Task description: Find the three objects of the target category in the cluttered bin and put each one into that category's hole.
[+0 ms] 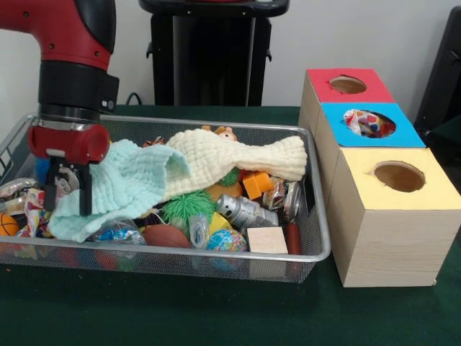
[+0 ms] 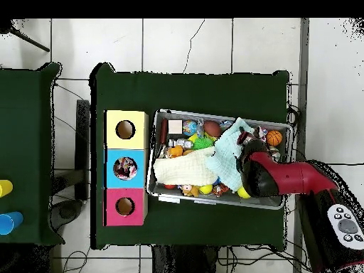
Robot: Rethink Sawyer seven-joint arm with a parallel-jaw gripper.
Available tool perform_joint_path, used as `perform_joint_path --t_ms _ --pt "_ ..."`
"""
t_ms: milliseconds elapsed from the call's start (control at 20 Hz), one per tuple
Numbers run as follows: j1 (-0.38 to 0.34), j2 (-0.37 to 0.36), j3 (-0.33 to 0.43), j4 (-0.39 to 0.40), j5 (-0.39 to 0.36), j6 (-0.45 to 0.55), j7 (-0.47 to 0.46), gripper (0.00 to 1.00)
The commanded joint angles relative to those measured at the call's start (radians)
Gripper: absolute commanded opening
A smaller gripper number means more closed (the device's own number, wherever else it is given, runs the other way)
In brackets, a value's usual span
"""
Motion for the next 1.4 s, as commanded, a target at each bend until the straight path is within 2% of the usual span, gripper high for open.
perform_joint_path --t_ms 50,200,350,500,750,950,1250,1400 --pt "-0.019 -0.086 0.047 0.052 0.002 0.062 -0.036 1.00" --pt "-0.046 -0.133 0.079 0.089 0.021 0.104 -0.060 1.00" --pt "-0.066 -0.140 0.096 0.100 0.023 0.119 -0.073 1.00" --pt "-0.054 -0.089 0.068 0.098 0.011 0.099 -0.046 1.00" --pt "-0.007 0.014 -0.003 0.071 0.002 0.002 0.032 1.00" --pt "0.008 0.052 -0.029 0.060 0.008 -0.032 0.053 1.00" --pt "0.054 0.073 -0.083 0.058 0.032 -0.084 0.089 1.00" --pt "0.053 0.092 -0.085 0.040 0.032 -0.092 0.083 1.00"
